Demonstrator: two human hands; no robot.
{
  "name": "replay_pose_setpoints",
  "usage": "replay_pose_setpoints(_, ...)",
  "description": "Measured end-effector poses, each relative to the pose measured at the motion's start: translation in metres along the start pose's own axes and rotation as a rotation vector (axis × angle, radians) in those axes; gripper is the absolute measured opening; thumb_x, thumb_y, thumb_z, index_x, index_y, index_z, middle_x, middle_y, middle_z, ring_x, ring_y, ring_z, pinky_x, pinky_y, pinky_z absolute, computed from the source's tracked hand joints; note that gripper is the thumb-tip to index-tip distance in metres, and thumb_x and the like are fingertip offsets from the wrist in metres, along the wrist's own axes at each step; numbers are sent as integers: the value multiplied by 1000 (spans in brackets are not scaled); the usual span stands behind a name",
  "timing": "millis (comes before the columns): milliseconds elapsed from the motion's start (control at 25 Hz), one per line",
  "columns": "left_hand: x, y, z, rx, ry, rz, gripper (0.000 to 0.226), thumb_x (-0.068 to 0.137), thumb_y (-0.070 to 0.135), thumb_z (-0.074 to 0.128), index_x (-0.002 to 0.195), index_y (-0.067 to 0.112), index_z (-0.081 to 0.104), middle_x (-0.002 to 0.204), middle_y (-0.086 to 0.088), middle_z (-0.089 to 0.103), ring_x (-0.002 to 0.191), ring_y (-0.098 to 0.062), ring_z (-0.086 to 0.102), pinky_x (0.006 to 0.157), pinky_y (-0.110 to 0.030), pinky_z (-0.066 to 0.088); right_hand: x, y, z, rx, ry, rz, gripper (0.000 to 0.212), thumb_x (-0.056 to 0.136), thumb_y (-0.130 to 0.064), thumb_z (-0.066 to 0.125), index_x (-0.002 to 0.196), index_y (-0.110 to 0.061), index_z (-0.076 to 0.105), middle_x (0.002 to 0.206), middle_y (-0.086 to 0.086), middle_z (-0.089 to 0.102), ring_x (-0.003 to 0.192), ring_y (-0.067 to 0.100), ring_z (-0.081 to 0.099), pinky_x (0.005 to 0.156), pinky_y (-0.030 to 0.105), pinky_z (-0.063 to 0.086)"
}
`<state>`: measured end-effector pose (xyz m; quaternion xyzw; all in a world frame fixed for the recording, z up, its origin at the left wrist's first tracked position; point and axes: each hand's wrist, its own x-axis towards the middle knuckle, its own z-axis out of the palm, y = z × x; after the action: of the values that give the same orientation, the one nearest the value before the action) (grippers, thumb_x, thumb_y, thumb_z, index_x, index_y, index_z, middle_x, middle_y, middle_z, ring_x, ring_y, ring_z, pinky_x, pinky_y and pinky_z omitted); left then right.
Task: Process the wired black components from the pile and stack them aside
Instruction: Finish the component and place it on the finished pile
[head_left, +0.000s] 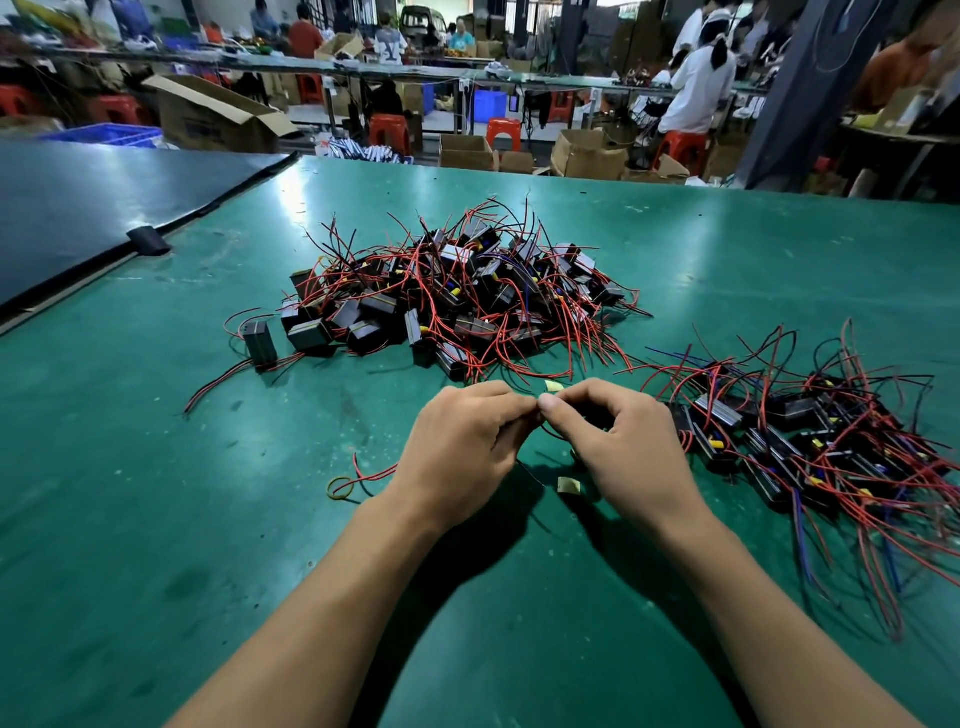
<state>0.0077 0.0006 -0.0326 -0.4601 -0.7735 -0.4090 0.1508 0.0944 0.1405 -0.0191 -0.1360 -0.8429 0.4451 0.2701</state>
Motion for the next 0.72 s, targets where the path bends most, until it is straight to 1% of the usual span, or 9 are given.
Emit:
replay_pose_setpoints(80, 0, 3, -1, 26, 16, 18, 19, 93, 24, 62, 97, 13, 77, 77, -1, 67, 64, -28, 60, 58, -42, 49, 0, -1, 1, 21, 7, 28, 18, 90, -24, 72, 74, -18, 72, 56, -20, 62, 55, -3, 55, 58, 9, 38)
replay_pose_setpoints(200, 0, 6, 0, 62, 21, 37, 17, 93, 21, 65, 97, 10, 76, 77, -3, 68, 65, -28, 60, 59, -43, 48, 0, -2, 2, 33, 12, 88, 23, 91, -25, 70, 70, -18, 70, 47, -19, 54, 47, -1, 47, 51, 11, 34)
replay_pose_setpoints(280, 1, 7, -1, 82, 6, 45, 17, 94, 20, 63, 98, 10, 76, 77, -3, 67, 64, -28, 59, 60, -41, 47, 1, -2, 2, 26, 28, 112, 24, 90, -27, 71, 68, -16, 69, 45, -16, 53, 46, 1, 44, 49, 13, 33)
replay_pose_setpoints(360, 1, 8, -2, 116, -3, 58, 18, 95, 23, 61, 98, 12, 76, 75, -2, 65, 62, -25, 54, 59, -36, 42, 0, -3, 1, 7, 40, 123, 26, 88, -28, 71, 65, -15, 68, 45, -15, 52, 46, 2, 43, 49, 13, 33)
replay_pose_setpoints(480, 0, 9, -4, 158, -36, 55, 23, 95, 30, 56, 97, 19, 76, 74, 2, 64, 63, -22, 54, 63, -34, 40, 1, -2, 0, -32, 5, 163, 31, 89, -28, 69, 65, -9, 67, 42, -12, 46, 44, 3, 38, 47, 14, 31)
replay_pose_setpoints(560, 1, 10, -4, 198, -55, 74, 24, 96, 32, 55, 93, 20, 76, 72, 3, 64, 65, -22, 57, 64, -36, 42, 2, 0, 0, -27, -48, 225, 37, 90, -29, 66, 61, -6, 60, 43, -11, 39, 44, 4, 32, 46, 19, 29)
replay_pose_setpoints(600, 0, 11, -4, 211, -55, 80, 24, 96, 33, 55, 92, 21, 76, 71, 3, 63, 65, -22, 58, 64, -36, 42, 2, 2, 1, -6, -69, 249, 40, 90, -31, 66, 58, -8, 56, 44, -10, 38, 46, 7, 31, 48, 24, 29)
replay_pose_setpoints(640, 1, 10, -3, 219, -48, 79, 23, 96, 33, 56, 92, 21, 76, 71, 3, 63, 65, -22, 58, 64, -36, 42, 2, 2, 1, 21, -75, 257, 41, 90, -32, 66, 56, -11, 55, 45, -10, 39, 47, 8, 32, 50, 27, 29)
replay_pose_setpoints(720, 1, 9, -3, 222, -34, 66, 22, 96, 33, 56, 91, 22, 75, 70, 3, 62, 65, -22, 57, 62, -35, 40, 2, 2, -2, 26, -57, 189, 39, 90, -35, 68, 58, -15, 62, 48, -7, 48, 48, 7, 39, 51, 27, 34)
